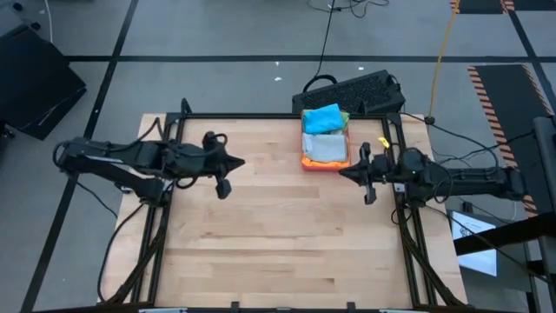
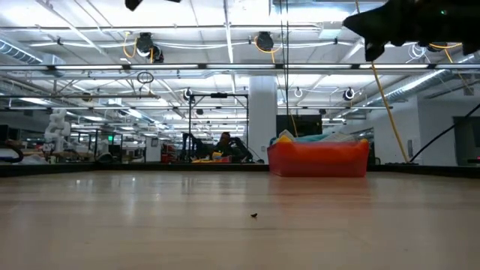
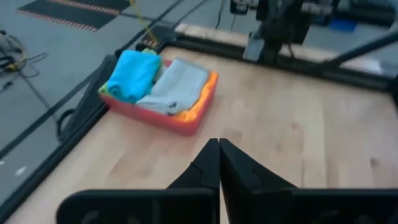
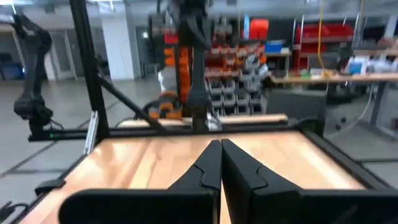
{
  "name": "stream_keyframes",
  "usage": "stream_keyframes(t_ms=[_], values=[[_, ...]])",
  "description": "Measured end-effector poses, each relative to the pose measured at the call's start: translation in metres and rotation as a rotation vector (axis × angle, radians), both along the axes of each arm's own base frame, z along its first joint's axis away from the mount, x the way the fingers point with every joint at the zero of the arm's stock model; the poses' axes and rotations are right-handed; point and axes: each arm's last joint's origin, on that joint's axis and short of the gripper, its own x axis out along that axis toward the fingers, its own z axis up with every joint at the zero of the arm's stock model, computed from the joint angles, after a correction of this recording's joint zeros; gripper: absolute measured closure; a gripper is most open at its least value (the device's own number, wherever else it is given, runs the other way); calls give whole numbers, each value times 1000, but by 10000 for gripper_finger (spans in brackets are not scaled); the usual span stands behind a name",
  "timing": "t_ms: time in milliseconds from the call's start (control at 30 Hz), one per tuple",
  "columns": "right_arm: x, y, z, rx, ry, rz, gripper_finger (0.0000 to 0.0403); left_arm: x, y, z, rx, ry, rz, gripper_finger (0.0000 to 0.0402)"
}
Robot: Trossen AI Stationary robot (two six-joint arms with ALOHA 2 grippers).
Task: Fold microfiber towels
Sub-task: Return to Home Position
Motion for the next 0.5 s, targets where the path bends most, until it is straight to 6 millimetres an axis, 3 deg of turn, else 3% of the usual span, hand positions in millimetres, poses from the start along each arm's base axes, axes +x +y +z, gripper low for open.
stream_keyframes(t_ms=[267,500], values=[[-20,2,-18,-1,-93,-2,403,-9,13,-27,-29,-165,31,396],[-32,3,-31,-40,-154,-9,403,-18,24,-31,-54,-224,36,391]])
